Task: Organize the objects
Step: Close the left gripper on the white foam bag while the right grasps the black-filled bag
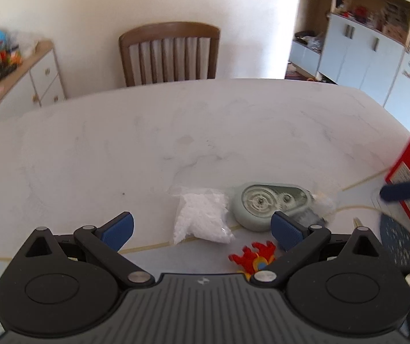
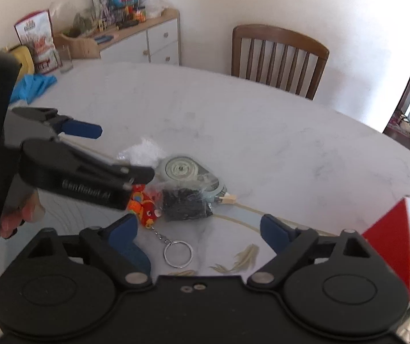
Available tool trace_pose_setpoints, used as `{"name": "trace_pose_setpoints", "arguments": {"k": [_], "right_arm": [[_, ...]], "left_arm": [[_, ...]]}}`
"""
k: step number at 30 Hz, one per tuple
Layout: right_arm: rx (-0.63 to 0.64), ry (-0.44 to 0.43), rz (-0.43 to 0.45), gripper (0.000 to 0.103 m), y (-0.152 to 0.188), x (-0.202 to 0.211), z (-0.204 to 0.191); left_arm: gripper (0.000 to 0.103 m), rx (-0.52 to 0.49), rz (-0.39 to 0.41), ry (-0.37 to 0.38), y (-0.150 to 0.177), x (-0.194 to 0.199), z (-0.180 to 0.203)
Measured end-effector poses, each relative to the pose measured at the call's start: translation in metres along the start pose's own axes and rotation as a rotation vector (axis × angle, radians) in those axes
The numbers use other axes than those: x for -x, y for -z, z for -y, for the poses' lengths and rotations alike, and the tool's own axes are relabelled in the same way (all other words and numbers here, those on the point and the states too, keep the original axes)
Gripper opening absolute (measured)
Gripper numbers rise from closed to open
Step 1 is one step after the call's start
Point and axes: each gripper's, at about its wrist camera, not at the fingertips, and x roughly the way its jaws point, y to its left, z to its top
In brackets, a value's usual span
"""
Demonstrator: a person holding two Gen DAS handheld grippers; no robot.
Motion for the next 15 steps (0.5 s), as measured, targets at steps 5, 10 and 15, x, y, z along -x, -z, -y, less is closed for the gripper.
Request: {"name": "trace_pose_setpoints", "arguments": {"k": [5, 10, 15], "right_arm": [[-0.021, -0.007, -0.01, 0.082, -0.004, -0.017, -0.001], [0.015, 0.005, -0.003, 0.078, -0.004, -0.026, -0.009], [0.04, 0.001, 0.005, 0.069, -0.003, -0.029, -0.018]], "left_arm": [[0.102, 0.017, -0.01, 0.001, -0.003, -0.013, -0.004], [0.099, 0.01, -0.013, 0.0, -0.004, -0.021, -0.004], [0.084, 0.027, -0.012, 0.028, -0.001, -0.022, -0.005]]}}
